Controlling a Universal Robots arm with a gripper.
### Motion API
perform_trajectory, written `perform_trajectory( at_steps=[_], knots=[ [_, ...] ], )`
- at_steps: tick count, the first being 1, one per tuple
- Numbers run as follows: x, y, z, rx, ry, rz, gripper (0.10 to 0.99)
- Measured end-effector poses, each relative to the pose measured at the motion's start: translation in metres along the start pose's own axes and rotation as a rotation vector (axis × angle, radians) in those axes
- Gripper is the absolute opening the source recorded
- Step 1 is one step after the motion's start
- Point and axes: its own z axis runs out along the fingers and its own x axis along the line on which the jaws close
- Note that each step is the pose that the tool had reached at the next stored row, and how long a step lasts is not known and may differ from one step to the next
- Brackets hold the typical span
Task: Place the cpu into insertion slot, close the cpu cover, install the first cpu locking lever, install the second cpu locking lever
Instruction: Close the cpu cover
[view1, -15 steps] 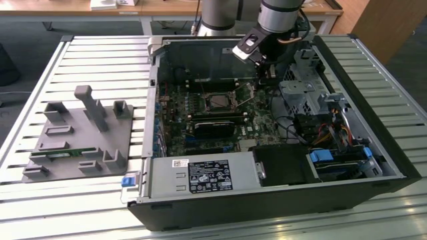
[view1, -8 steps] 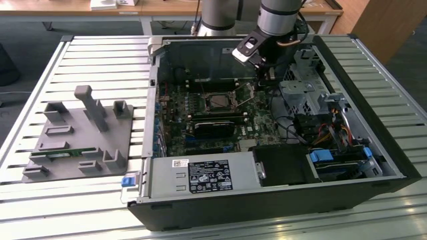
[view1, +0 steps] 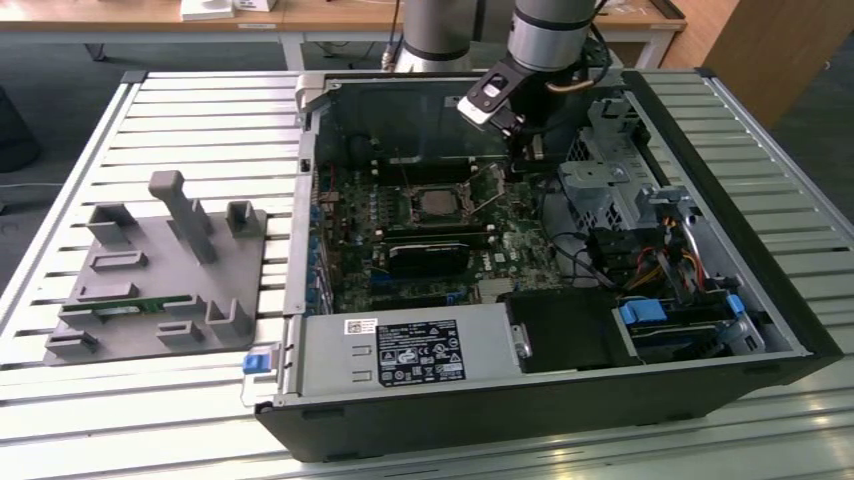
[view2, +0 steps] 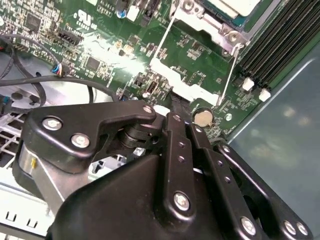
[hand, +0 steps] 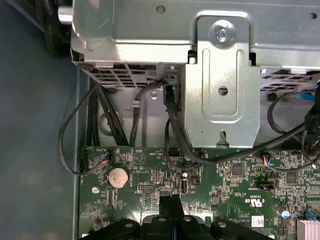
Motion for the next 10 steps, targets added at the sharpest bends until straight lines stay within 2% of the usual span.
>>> perform_trajectory(
  at_steps=[2,3,10],
  knots=[
    [0.0,-0.0029,-0.0009,0.0,0.0001,0.0,0.106],
    [0.0001,-0.0088,-0.003,0.0,0.0003,0.0,0.106],
    [0.0005,-0.0194,-0.004,0.001,0.0002,0.0,0.106]
  ],
)
